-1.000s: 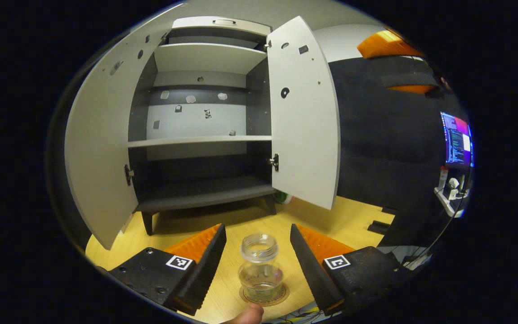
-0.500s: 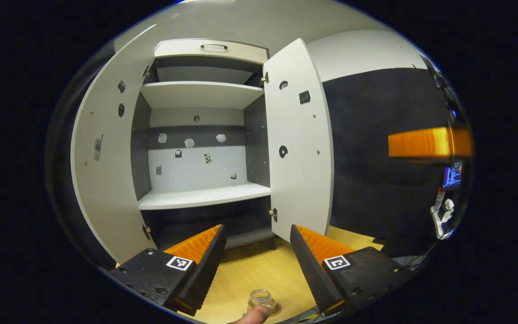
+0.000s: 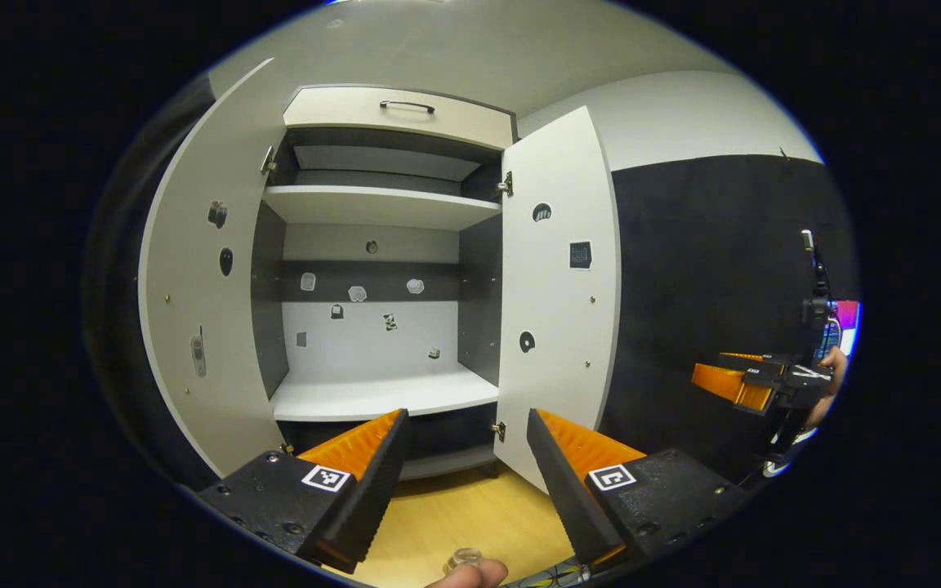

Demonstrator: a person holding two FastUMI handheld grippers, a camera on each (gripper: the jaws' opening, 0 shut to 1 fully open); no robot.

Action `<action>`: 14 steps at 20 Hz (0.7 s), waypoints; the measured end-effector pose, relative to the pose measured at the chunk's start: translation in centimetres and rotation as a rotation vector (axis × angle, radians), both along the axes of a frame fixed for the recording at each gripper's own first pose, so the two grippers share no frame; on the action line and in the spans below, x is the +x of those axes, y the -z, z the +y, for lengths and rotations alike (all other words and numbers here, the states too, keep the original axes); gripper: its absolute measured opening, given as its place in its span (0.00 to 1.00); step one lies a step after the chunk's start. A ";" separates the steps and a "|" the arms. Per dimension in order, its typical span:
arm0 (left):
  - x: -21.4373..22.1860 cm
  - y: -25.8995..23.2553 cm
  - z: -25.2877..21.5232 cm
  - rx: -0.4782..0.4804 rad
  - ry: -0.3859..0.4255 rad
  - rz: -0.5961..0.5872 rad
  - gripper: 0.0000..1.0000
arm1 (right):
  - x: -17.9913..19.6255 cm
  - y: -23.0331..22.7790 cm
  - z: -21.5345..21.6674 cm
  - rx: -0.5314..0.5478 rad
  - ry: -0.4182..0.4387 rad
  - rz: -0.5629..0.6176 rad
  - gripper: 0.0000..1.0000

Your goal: Grasp the bottle in the cabinet with the left hand and place it on the coaster, then close the right door with the right hand and the left door with the left hand.

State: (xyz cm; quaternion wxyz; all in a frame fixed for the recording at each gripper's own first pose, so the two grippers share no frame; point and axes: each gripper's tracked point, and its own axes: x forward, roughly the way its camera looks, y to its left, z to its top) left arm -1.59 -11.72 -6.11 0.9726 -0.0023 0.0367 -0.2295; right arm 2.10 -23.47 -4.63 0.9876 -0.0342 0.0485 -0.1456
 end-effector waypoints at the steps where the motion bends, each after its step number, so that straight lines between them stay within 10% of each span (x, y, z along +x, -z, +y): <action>1: 0.3 -0.3 -0.1 0.013 0.006 0.007 0.90 | 0.6 -0.4 -1.3 0.008 0.020 -0.006 0.99; 14: 5.6 -1.0 -1.3 0.054 0.023 -0.090 0.91 | 13.8 -0.2 -6.0 -0.007 0.029 0.049 0.99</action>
